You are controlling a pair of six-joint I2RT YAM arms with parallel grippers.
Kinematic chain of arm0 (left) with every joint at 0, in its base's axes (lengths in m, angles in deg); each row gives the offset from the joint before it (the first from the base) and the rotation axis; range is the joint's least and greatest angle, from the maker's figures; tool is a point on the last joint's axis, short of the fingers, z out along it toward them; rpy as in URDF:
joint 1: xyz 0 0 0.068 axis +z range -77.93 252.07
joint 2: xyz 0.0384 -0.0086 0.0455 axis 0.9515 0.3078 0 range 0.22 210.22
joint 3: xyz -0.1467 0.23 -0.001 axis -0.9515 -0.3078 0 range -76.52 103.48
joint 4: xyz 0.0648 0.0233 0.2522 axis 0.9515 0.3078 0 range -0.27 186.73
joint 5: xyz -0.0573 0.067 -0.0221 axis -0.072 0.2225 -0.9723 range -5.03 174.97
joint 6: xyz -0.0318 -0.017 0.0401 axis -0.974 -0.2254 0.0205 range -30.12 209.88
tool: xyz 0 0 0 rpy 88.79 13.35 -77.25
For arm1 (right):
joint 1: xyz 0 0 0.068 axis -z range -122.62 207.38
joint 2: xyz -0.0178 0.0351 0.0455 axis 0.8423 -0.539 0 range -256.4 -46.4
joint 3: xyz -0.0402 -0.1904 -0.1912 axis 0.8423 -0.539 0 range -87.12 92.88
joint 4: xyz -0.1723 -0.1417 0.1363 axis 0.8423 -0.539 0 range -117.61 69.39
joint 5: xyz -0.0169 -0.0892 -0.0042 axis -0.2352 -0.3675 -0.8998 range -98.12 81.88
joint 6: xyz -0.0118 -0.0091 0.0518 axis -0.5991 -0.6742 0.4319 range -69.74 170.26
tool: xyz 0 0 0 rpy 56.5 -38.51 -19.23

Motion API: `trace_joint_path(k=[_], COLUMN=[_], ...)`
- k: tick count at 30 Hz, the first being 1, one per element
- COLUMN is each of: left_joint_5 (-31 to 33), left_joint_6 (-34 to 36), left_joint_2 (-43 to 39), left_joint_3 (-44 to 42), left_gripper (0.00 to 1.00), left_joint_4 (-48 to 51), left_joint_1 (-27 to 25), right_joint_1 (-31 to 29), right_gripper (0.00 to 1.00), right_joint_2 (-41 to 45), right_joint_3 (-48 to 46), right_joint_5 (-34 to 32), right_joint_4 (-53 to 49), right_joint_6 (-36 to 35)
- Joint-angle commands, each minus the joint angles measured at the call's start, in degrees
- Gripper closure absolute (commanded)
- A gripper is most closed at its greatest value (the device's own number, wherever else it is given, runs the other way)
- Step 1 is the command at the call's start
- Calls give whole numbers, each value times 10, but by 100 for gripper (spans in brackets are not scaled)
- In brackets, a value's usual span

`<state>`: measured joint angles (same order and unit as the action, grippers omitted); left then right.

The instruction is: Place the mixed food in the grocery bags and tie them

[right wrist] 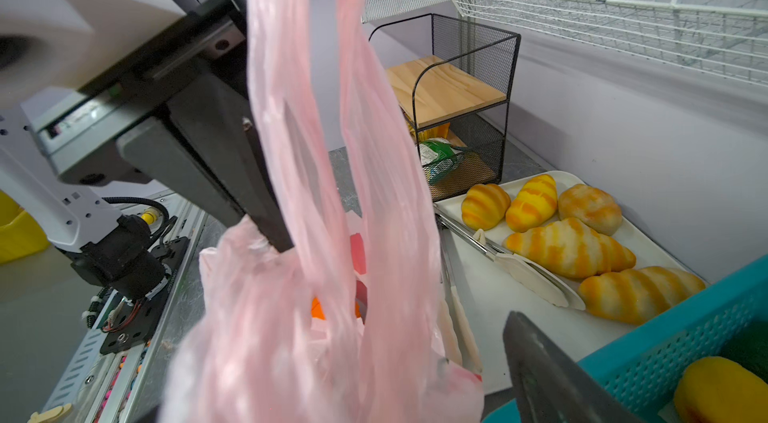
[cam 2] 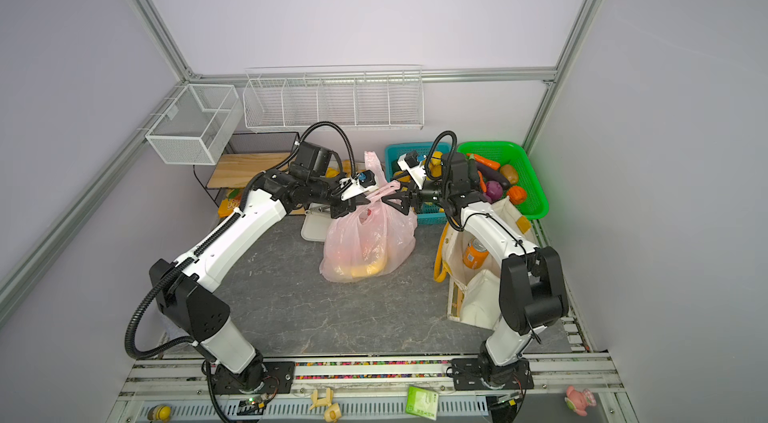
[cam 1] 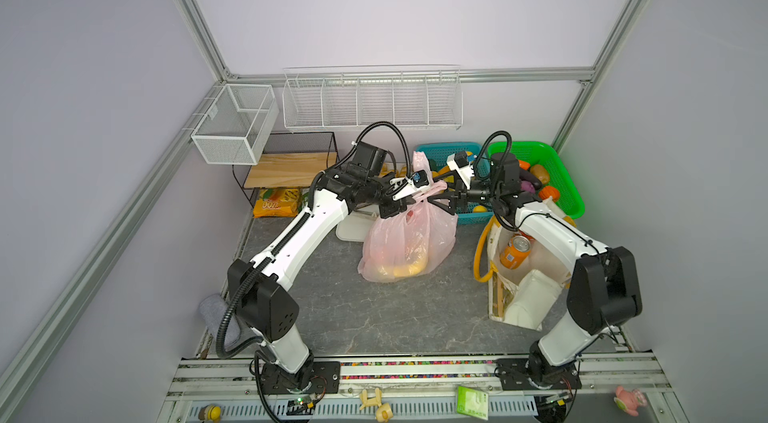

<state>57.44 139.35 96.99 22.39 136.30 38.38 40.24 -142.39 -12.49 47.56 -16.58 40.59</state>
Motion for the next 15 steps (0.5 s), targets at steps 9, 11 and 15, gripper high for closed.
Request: trace_joint_path(k=[9,11,15], left_joint_5=[8,9,9], left_joint_6=[16,17,17], left_joint_2=[-5,-6,-12], left_joint_3=[11,10,2], left_gripper=[100,100,100], left_joint_4=[5,5,-1], left_joint_1=[-3,-3,-3], right_joint_1=[-26,-29,-31], right_gripper=[12,12,11], right_joint_2=[-33,-40,-54], right_joint_3=[59,65,80], right_joint_5=[54,53,55], right_joint_4=[-25,-22,-22], right_joint_6=[-29,-27,-26])
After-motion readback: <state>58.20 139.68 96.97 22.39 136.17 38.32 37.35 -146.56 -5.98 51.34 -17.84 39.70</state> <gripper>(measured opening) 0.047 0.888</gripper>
